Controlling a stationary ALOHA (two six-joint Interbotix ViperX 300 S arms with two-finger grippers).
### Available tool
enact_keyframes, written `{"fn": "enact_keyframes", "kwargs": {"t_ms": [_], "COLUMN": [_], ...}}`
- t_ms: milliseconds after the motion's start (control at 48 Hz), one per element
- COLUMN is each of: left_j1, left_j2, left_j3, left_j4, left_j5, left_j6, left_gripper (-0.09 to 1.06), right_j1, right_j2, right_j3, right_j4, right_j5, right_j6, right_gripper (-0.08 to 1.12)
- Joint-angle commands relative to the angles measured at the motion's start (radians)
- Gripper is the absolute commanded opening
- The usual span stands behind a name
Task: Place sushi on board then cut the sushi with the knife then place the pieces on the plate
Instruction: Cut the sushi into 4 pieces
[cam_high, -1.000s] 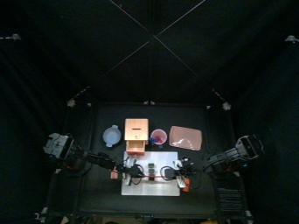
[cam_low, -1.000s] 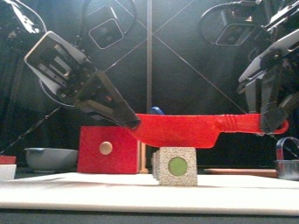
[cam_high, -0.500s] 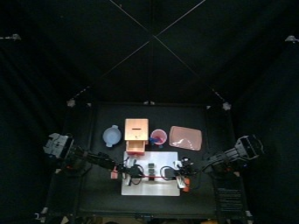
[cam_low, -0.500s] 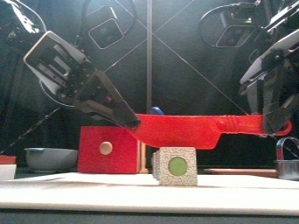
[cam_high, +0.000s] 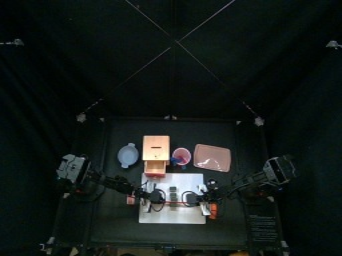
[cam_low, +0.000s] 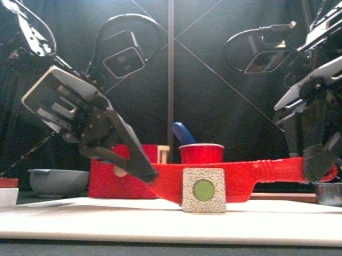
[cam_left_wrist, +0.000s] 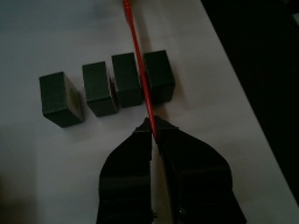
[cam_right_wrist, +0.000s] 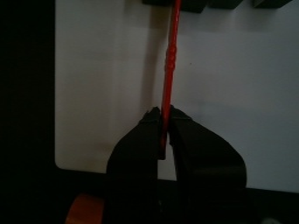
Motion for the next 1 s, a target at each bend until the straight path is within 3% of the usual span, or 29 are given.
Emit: {"fn": "enact_keyframes", "kwargs": {"t_ms": [21,167,312,438,521,583,771,875,1000], "left_j1": [-0.021,-0.014,0.000,0.044,0.084,0.106,0.124,0.127,0.135], "left_j2": [-0.014,-0.081,-0.179,-0.253,-0.290,-0.304,-0.293,-0.293,-0.293], "left_j3": [0.021,0.021,0.014,0.008,0.009,0.014,0.040,0.052,0.066], "left_j4": [-0.002,0.005,0.037,0.038,0.035,0.029,0.008,0.008,0.003], "left_j5": [0.046,0.048,0.038,0.020,-0.025,-0.086,-0.264,-0.307,-0.322], "left_j6": [0.000,0.002,0.002,-0.002,-0.002,-0.002,0.002,0.003,0.000], "left_gripper": [0.44,0.44,0.45,0.49,0.57,0.66,0.87,0.87,0.88], "right_j1": [0.035,0.034,0.031,0.028,0.011,-0.015,-0.060,-0.081,-0.100], "right_j2": [-0.014,-0.058,-0.129,-0.198,-0.258,-0.308,-0.442,-0.532,-0.598], "right_j3": [0.006,-0.009,-0.018,-0.020,-0.011,0.003,0.046,0.058,0.083], "right_j4": [-0.003,-0.018,-0.046,-0.069,-0.077,-0.072,-0.057,-0.021,0.067], "right_j5": [0.032,0.077,0.141,0.193,0.236,0.253,0.264,0.284,0.344], "right_j6": [-0.005,-0.005,-0.003,-0.003,-0.002,-0.002,0.002,0.002,0.009], "right_gripper": [0.41,0.41,0.41,0.41,0.41,0.41,0.41,0.41,0.41]}}
